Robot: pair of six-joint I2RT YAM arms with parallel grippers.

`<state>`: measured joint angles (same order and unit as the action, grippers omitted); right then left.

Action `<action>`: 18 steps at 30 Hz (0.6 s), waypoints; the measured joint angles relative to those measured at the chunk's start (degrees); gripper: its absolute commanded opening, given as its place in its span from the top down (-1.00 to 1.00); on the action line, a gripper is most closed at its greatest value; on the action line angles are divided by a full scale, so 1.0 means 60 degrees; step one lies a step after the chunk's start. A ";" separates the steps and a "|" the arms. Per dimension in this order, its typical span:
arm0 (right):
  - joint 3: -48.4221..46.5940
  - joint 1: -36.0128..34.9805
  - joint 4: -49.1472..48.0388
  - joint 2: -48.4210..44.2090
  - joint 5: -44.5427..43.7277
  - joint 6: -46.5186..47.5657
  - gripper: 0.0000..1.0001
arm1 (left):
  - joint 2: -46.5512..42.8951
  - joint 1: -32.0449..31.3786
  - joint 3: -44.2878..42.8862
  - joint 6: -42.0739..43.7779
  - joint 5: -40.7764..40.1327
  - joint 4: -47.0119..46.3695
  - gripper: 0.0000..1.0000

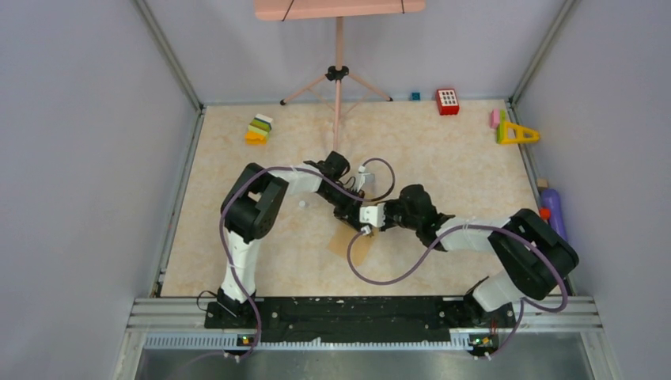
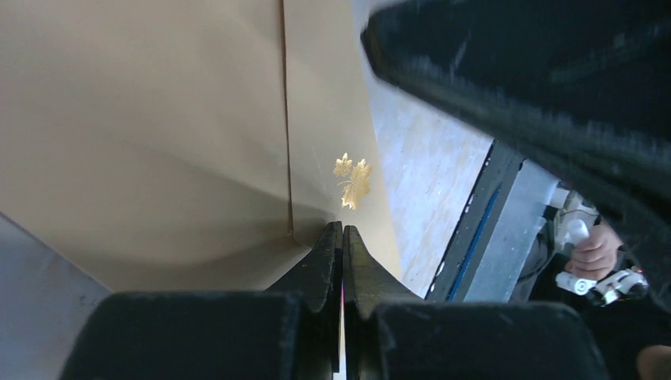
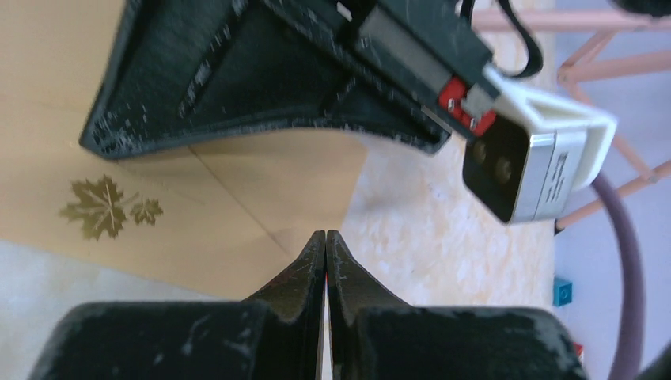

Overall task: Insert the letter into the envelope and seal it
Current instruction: Seal the envelope flap on the envelope.

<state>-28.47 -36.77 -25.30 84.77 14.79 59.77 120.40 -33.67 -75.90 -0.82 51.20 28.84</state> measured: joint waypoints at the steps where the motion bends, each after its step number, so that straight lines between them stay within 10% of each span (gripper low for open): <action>1: 0.0000 -0.0131 -0.0157 0.0036 -0.0015 0.0080 1.00 | 0.0018 0.0000 0.0044 -0.0109 0.0084 -0.0080 1.00; 18: 0.0477 -0.1031 -0.0568 0.0834 -0.0240 0.1377 1.00 | 0.0022 0.0401 0.0565 -0.0849 0.0794 -0.1013 1.00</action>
<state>-25.61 -42.96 -28.71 89.78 13.34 68.03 120.53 -31.27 -72.51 -5.91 55.96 22.76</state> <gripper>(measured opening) 0.002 0.008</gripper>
